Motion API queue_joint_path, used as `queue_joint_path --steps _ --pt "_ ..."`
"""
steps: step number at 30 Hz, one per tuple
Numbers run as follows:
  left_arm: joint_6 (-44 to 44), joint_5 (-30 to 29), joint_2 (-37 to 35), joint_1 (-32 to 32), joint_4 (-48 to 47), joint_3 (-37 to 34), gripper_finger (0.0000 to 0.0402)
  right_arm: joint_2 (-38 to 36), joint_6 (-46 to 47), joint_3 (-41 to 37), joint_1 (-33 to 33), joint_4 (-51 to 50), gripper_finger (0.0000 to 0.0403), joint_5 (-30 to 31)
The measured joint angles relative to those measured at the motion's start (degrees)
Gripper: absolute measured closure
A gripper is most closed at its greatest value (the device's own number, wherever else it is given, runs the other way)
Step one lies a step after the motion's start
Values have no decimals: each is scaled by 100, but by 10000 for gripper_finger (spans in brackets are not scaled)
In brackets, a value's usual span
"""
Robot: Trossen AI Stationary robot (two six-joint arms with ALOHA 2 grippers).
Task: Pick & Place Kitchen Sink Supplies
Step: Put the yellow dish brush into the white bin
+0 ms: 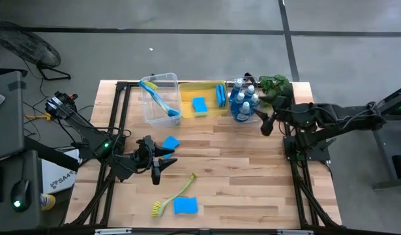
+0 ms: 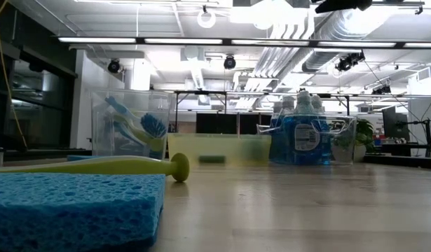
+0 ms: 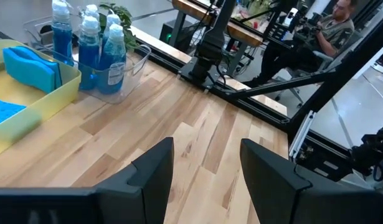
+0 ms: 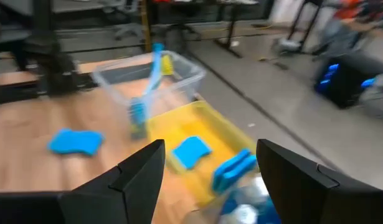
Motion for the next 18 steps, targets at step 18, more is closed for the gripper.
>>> queue_joint_path --steps 18 --pt "-616 1149 436 -2 31 0 220 4 762 0 0 -62 155 -1692"
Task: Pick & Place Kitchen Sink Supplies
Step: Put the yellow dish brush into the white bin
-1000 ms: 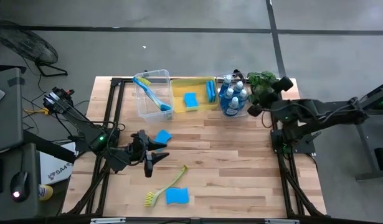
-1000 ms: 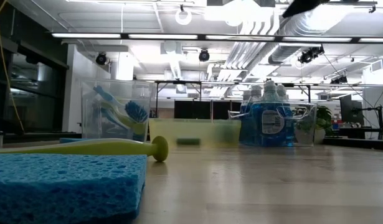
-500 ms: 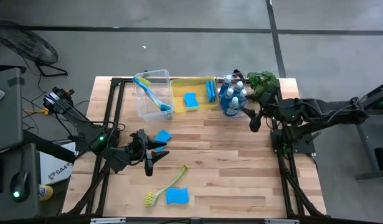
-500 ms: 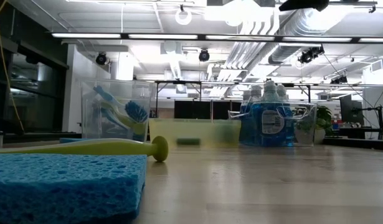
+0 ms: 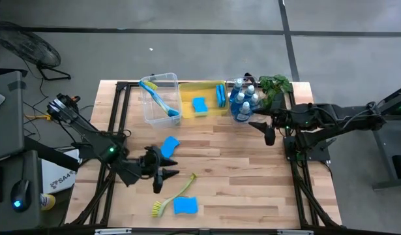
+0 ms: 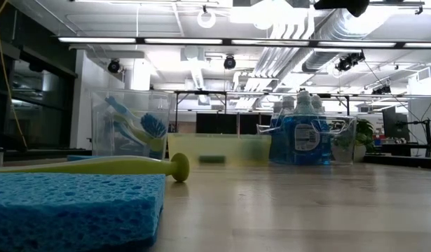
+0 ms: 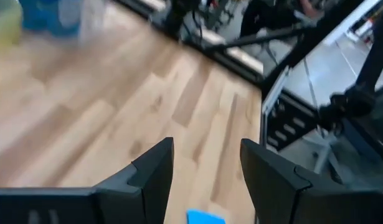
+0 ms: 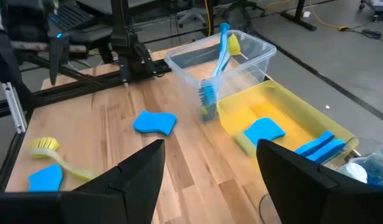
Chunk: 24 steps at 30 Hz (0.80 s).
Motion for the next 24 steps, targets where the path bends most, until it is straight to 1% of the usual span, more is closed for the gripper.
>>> queue_joint_path --steps 11,16,20,24 --pt "-901 1212 747 0 -10 0 220 82 153 -4 0 -141 155 -59" --pt "-1078 1419 987 0 9 0 220 242 153 -4 0 -140 155 -125" --pt "-1087 1435 1170 0 -24 0 220 420 153 -4 0 -144 155 -178" --pt "-1165 1647 1349 0 -54 0 220 596 177 -4 0 -148 155 -319"
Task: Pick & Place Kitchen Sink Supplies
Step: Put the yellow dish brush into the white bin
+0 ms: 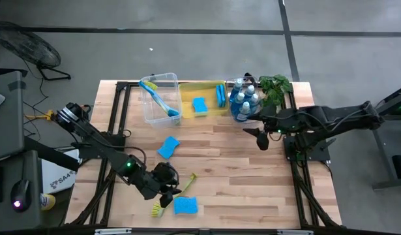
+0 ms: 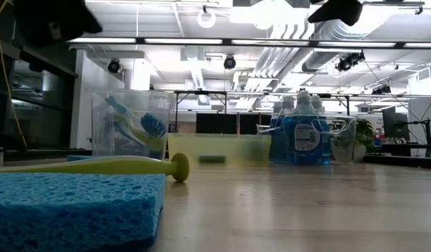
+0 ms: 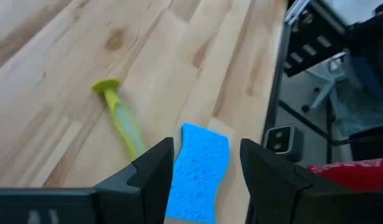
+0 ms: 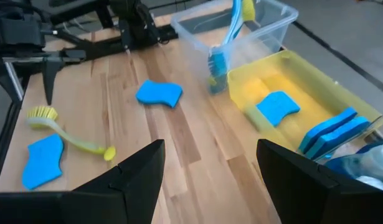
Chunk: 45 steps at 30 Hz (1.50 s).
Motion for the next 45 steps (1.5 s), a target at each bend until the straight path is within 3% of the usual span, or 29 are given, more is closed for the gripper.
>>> queue_joint_path --steps 18,34,45 --pt "-1082 187 753 4 -269 0 220 565 -8 0 0 -8 155 -213" --pt "-885 874 1407 4 -186 0 220 613 130 0 0 -17 155 -278" --pt "-762 1352 1449 2 -191 0 220 613 142 0 0 -21 155 -294"
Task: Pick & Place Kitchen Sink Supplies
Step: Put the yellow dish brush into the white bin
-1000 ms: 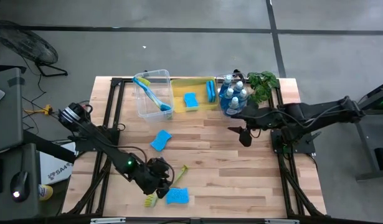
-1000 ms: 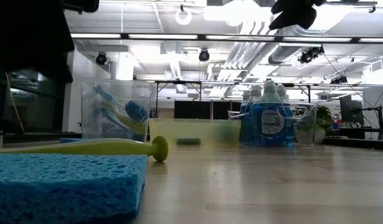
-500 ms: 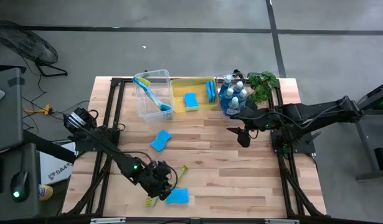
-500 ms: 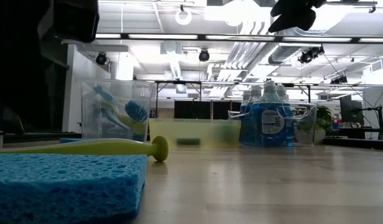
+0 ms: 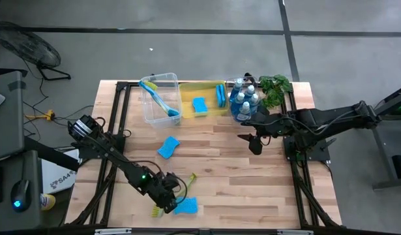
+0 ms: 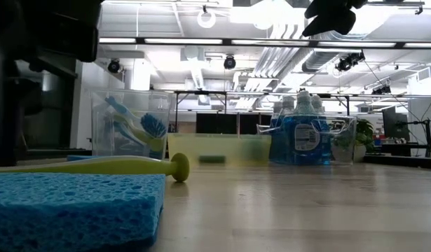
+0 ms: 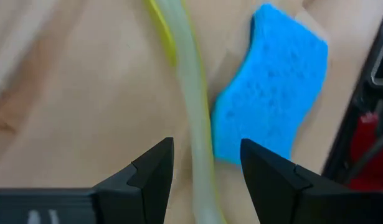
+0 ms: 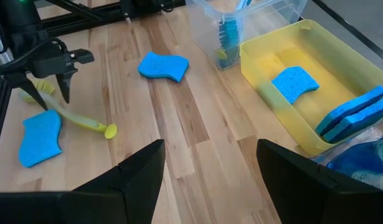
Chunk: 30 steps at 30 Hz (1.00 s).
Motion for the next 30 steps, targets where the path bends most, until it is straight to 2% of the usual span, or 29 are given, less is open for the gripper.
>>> queue_joint_path --steps 9,30 --pt "-20 1138 7 -2 -4 0 220 -2 -15 0 0 -80 155 -2" --pt "-154 986 437 -11 -79 26 220 -4 -22 -55 0 -313 155 -28"
